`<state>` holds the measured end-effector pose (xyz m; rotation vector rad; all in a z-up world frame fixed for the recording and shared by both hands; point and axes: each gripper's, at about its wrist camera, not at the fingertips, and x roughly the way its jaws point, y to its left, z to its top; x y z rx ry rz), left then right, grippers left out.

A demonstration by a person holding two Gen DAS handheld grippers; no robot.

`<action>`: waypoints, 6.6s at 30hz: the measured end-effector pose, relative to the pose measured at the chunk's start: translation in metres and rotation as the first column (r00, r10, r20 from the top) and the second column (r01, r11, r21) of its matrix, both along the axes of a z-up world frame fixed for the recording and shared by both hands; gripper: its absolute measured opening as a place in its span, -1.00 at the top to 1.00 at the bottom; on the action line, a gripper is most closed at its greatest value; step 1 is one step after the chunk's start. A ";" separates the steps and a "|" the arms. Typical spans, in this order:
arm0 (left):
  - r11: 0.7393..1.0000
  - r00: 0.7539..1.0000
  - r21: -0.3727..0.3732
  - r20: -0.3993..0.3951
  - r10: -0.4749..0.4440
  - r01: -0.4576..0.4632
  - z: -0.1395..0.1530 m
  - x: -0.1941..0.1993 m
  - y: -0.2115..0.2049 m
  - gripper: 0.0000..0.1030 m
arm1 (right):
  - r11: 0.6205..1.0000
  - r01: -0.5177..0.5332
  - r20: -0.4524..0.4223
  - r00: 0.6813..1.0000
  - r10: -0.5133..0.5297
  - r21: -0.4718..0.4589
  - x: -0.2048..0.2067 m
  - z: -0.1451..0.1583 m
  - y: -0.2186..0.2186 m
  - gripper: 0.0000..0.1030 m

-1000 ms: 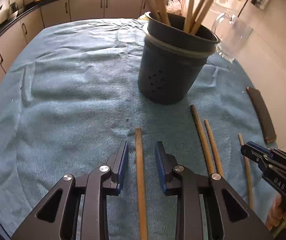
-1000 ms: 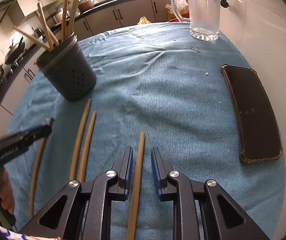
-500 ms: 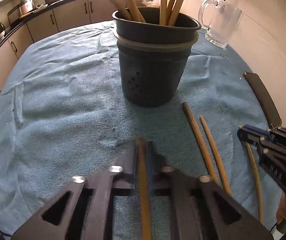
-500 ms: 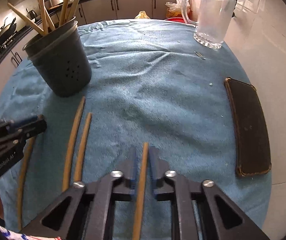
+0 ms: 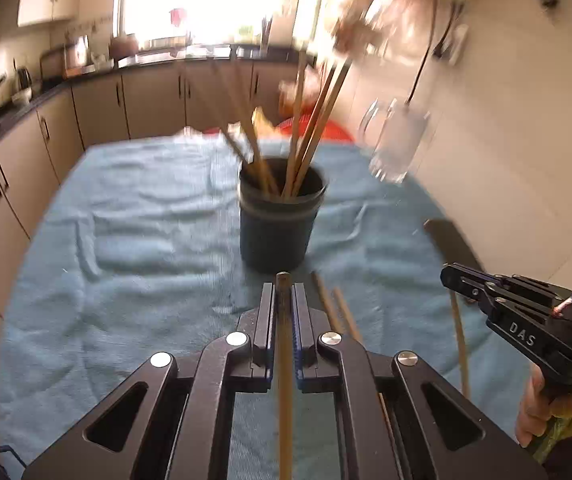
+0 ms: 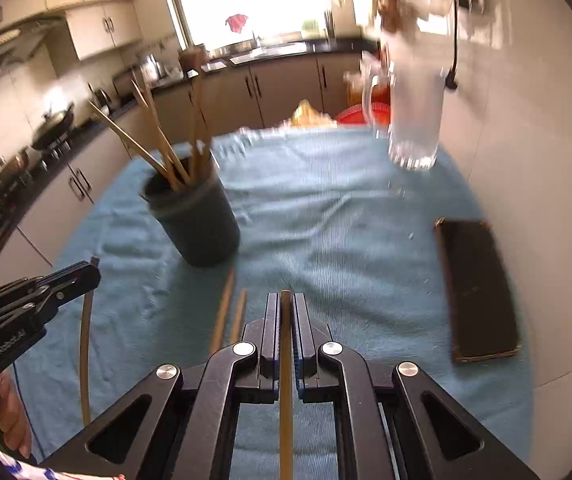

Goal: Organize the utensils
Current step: 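Lift both chopsticks and carry them above the utensil holder, then open both tools to drop the chopsticks into the holder, then close the left tool on a chopstick while the right tool grasps another, then lift both chopsticks and carry them above the utensil holder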

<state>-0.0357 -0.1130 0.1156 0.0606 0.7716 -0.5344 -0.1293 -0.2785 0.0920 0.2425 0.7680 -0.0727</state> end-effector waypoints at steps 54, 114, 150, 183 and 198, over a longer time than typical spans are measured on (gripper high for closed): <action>0.949 0.936 -0.299 0.295 0.190 -0.099 0.190 0.083 0.011 0.87 | 0.997 -0.047 0.433 0.901 0.016 0.062 0.082 0.195 0.005 0.90; 0.993 0.985 0.012 -0.127 0.118 -0.118 -0.054 0.020 0.005 0.13 | 0.987 -0.150 -0.218 0.967 0.136 -0.050 0.044 -0.089 0.039 0.81; 0.990 0.974 0.140 -0.225 0.004 0.028 -0.089 0.000 -0.034 0.59 | 0.998 -0.046 -0.251 0.966 0.057 0.052 0.011 -0.089 -0.011 0.82; 0.998 0.981 0.056 -0.196 0.000 0.011 -0.065 0.021 -0.035 0.87 | 1.000 -0.017 -0.195 0.981 0.014 -0.014 0.049 -0.059 -0.007 0.91; 1.000 0.999 -0.022 0.043 0.013 -0.012 0.012 -0.037 -0.008 0.87 | 1.000 -0.002 0.037 0.999 0.001 0.017 -0.011 0.013 0.005 0.91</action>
